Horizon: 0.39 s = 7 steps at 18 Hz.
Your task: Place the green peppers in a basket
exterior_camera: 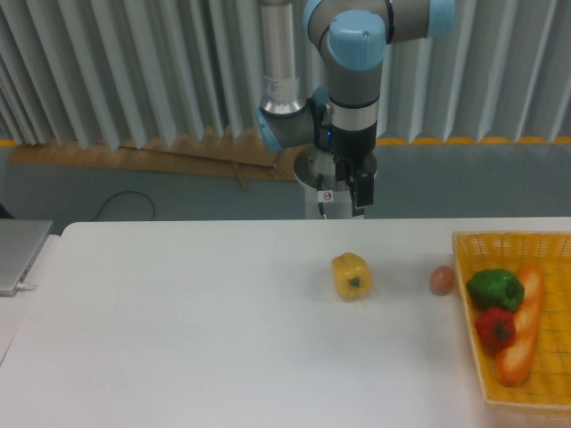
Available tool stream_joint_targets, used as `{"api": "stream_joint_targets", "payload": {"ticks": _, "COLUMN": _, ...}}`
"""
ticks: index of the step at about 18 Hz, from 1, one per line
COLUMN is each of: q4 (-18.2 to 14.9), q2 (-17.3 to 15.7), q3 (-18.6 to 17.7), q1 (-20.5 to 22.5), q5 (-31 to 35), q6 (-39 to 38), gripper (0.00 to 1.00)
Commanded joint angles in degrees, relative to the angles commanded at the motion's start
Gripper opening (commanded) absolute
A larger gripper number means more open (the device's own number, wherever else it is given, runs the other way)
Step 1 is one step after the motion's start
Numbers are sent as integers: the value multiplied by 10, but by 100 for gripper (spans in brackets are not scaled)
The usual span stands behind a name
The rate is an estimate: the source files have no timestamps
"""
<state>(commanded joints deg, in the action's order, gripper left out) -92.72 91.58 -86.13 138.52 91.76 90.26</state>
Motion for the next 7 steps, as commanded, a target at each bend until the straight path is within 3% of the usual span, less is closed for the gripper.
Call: {"api": "stream_joint_targets", "payload": {"ticks": 7, "q4": -1, "q2": -3, "q3": -1, "q1": -2, "q5": -2, "q6": 4, "gripper": 100}}
